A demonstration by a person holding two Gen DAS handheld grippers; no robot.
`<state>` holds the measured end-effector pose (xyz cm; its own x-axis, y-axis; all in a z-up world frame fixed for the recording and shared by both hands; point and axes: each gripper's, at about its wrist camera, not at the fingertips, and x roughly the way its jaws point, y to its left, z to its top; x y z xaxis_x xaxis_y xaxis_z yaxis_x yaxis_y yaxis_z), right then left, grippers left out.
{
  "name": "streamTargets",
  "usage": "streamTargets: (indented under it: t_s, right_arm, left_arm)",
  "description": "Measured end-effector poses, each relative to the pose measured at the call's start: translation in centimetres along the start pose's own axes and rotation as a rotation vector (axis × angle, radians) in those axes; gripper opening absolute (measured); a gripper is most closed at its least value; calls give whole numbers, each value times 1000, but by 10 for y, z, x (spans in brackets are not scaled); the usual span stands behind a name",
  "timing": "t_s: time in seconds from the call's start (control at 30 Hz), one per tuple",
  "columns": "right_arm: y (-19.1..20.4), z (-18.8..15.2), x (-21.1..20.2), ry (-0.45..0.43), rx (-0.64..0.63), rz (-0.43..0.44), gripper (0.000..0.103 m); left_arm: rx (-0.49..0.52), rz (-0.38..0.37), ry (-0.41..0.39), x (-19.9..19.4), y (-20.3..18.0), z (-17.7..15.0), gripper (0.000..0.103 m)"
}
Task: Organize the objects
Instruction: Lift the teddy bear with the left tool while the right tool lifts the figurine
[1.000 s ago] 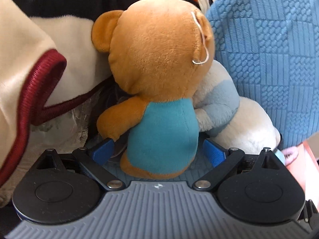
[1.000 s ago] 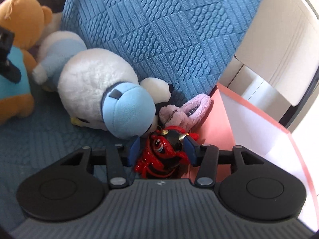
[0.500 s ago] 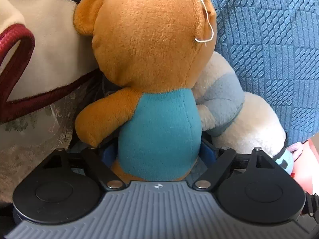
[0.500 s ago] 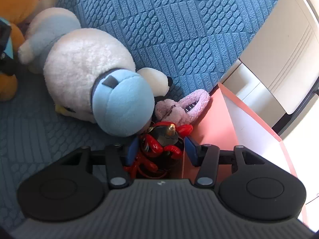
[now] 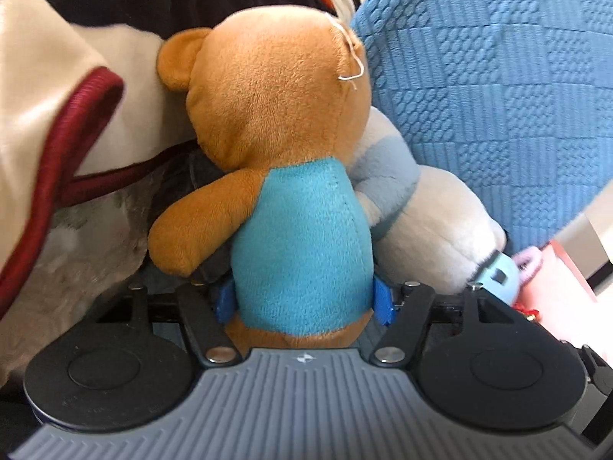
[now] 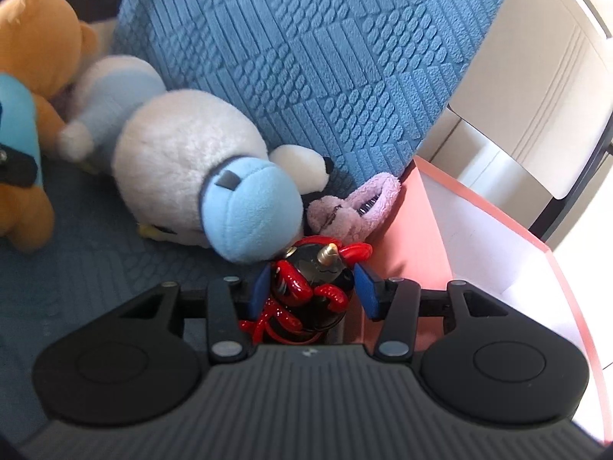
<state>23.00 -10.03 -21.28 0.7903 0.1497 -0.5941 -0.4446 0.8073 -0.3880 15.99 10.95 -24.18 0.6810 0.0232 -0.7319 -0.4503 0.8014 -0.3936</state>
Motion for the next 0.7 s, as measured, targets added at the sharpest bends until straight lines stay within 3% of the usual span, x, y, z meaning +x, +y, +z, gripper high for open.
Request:
streamTargets:
  t_s: [0.37, 0.7]
  right_arm:
    - [-2, -9, -64, -78, -14, 141, 51]
    - [8, -31, -112, -24, -75, 295, 51]
  left_arm:
    - [81, -92, 46, -60, -20, -19, 70]
    - [116, -84, 145, -81, -23, -59, 70]
